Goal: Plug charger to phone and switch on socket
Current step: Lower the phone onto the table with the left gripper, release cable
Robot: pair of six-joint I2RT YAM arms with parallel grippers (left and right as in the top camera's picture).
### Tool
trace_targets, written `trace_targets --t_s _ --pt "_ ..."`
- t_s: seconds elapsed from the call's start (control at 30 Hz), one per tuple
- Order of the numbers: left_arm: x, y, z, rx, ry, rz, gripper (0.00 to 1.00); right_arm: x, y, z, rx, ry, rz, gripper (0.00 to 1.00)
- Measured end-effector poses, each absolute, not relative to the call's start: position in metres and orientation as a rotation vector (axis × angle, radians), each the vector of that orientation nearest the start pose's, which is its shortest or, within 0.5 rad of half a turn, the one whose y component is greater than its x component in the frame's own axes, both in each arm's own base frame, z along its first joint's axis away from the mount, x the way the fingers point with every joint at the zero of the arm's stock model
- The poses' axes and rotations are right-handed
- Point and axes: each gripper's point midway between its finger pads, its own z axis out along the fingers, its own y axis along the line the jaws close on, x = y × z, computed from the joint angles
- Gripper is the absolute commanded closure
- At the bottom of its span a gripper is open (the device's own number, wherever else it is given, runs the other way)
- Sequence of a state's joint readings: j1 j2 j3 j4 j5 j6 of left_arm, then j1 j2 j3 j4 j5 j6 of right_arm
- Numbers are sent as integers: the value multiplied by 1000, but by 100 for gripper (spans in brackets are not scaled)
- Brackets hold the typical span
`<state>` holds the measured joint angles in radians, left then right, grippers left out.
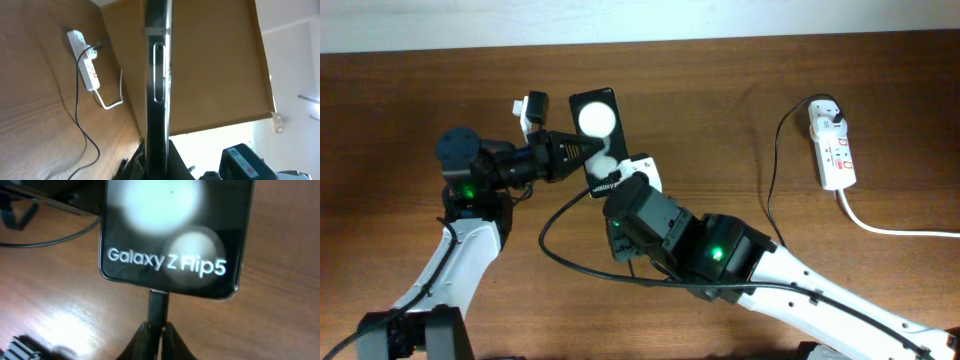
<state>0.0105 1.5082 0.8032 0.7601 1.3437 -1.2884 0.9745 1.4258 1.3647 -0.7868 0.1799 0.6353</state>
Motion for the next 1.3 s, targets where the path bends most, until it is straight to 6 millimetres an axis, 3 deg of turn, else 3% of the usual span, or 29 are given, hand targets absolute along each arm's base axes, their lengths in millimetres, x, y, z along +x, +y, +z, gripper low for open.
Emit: trace_targets --t_s 0.2,0.23,0.27,0.3,0.33,0.4,0.5,0.57,0.63,0.7,0.8,0.9,0.97,1.07,1.17,1.23,1.3 --pt "341 -165 270 107 1965 -1915 100 246 309 238 -332 2437 530 96" --pt "341 -166 270 113 1964 -1915 100 246 309 237 -333 2437 529 86" --pt "340 -166 271 118 1965 -1917 100 245 309 237 -334 2437 529 58" --pt "337 -168 270 137 1973 -1929 100 246 310 239 -342 2425 529 20" --pt "324 -182 270 229 1987 -1961 100 239 307 238 -366 2446 523 1" --pt "312 -187 269 347 1982 -1972 100 234 289 250 -362 2432 491 1" --pt "308 -196 269 403 1964 -1960 100 209 242 298 -330 2350 533 1" --pt "313 -212 270 395 1931 -1918 100 191 213 312 -324 2341 533 1" --pt "318 -230 267 367 1915 -1869 100 179 195 303 -342 2397 472 1" --pt "325 -240 249 264 1993 -1815 100 179 194 300 -347 2410 458 1" --pt "337 -241 184 27 2271 -1548 100 184 201 287 -361 2450 415 1" --pt "364 -257 169 118 2427 -1357 100 192 213 264 -386 2519 338 1" --pt "392 -269 135 184 2542 -1299 100 199 224 240 -411 2586 257 1" --pt "389 -272 84 219 2657 -1301 100 206 234 210 -440 2662 155 1" --pt "386 -268 59 223 2716 -1259 100 202 249 180 -491 2764 145 1" --pt "387 -261 52 208 2745 -1186 99 197 246 177 -489 2800 137 1" --pt "381 -246 37 152 2841 -1053 99 194 230 189 -380 2817 163 1"
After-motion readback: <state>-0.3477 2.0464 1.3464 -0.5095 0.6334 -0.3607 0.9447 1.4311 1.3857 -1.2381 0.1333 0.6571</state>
